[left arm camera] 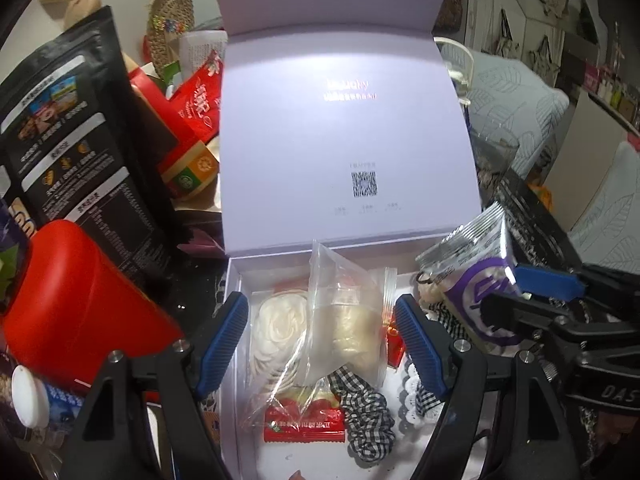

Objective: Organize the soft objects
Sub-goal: 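Open both tools to drop the zip bag and silver packet into the box, then withdraw both tools from the box back over the table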

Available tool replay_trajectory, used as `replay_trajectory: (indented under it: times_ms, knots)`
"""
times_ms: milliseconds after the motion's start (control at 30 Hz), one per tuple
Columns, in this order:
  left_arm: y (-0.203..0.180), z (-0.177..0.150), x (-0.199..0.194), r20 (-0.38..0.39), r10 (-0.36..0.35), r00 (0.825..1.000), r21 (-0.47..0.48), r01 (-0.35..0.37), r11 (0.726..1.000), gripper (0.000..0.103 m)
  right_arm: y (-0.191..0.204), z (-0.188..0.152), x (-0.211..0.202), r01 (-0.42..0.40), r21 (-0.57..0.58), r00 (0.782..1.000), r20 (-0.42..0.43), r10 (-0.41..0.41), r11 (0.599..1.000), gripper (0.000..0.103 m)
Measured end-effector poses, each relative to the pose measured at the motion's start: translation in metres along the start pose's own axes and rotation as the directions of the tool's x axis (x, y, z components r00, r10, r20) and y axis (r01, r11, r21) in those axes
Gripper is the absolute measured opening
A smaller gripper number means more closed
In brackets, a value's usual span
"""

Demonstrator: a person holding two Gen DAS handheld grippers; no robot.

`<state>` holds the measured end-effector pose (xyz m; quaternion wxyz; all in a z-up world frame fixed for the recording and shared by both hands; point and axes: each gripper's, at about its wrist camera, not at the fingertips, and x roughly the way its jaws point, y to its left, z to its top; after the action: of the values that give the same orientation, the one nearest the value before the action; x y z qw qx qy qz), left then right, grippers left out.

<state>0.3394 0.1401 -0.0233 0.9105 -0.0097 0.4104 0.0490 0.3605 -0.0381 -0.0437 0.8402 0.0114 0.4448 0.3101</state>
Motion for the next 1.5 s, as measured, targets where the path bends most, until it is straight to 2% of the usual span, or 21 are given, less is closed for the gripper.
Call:
replay_trajectory:
  times_ms: [267, 633, 1033, 1100, 1267, 1500]
  knots:
    - [0.004, 0.007, -0.021, 0.033, 0.030, 0.999, -0.017, -0.030, 0.999, 0.076, 0.007, 0.003, -0.013, 0.018, -0.020, 1.000, 0.017, -0.018, 1.000, 0.050]
    - [0.008, 0.014, -0.069, 0.122, 0.051, 0.991, -0.033, -0.047, 0.998, 0.076, 0.024, 0.012, -0.057, 0.038, -0.036, 0.992, 0.125, -0.033, 0.999, 0.050]
    - [0.001, 0.012, -0.143, 0.259, 0.020, 0.966, -0.016, -0.016, 1.000, 0.076, 0.053, 0.004, -0.128, 0.098, -0.080, 0.960, 0.272, -0.073, 0.992, 0.050]
    - [0.000, 0.008, -0.157, 0.281, 0.018, 0.960, -0.010, -0.016, 1.000, 0.076, 0.058, -0.001, -0.141, 0.112, -0.087, 0.950, 0.302, -0.081, 0.990, 0.058]
    - [-0.005, -0.003, -0.185, 0.317, 0.036, 0.948, 0.001, -0.038, 0.999, 0.076, 0.069, -0.017, -0.169, 0.145, -0.104, 0.926, 0.366, -0.098, 0.984, 0.061]
    - [-0.014, -0.030, -0.220, 0.365, 0.025, 0.930, 0.034, -0.040, 0.999, 0.076, 0.086, -0.051, -0.211, 0.199, -0.100, 0.882, 0.452, -0.134, 0.975, 0.083]
